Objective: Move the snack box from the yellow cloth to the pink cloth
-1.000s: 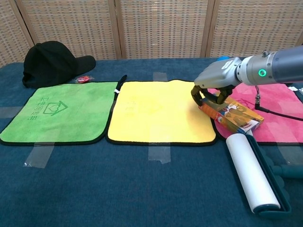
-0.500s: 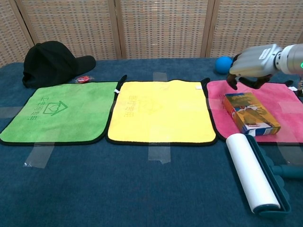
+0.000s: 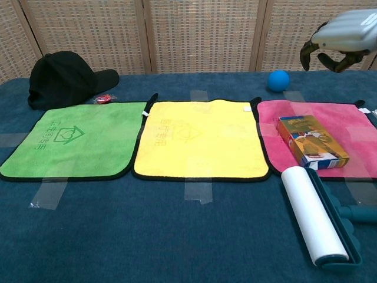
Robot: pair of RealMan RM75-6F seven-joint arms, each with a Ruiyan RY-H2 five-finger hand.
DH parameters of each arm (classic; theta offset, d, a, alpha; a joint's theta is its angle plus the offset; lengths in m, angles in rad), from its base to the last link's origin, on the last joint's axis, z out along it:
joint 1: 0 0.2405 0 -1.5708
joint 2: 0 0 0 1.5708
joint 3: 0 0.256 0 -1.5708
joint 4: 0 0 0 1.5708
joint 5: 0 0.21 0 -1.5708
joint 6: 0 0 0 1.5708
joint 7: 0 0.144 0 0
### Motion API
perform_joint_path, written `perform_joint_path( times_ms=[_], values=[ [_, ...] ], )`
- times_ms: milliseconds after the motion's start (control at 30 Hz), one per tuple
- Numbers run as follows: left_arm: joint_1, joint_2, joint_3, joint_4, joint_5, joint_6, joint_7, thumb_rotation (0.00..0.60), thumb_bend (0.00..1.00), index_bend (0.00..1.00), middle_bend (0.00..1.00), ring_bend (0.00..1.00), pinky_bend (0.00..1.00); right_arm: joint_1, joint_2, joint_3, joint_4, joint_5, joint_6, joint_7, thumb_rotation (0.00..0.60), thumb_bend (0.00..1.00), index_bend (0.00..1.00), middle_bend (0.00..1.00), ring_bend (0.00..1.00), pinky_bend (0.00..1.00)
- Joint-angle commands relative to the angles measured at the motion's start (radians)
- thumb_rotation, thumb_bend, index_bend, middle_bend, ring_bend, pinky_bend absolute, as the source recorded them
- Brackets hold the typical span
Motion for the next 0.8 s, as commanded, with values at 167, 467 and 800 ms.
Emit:
perform_joint_path(
  times_ms=[167, 467, 800],
  values=[
    [0.011, 0.016, 0.006, 0.001, 0.031, 0.029, -0.032, 0.6, 0.0, 0.0, 0.0, 0.0, 0.0, -0.235, 0.162, 0.066, -0.251, 0.107, 0.282, 0.157, 0.6, 0.06, 0.03, 0.03, 0.04, 0.02],
    [0.023, 0.021, 0.02, 0.007, 0.059, 0.049, -0.041, 0.6, 0.0, 0.0, 0.0, 0.0, 0.0, -0.461, 0.237, 0.017, -0.542, 0.145, 0.483, 0.102, 0.6, 0.0, 0.0, 0.0, 0.0, 0.0],
    [0.047, 0.042, 0.036, -0.02, 0.095, 0.093, -0.052, 0.6, 0.0, 0.0, 0.0, 0.0, 0.0, -0.623, 0.189, -0.054, -0.546, 0.063, 0.629, 0.056, 0.6, 0.0, 0.0, 0.0, 0.0, 0.0]
  ],
)
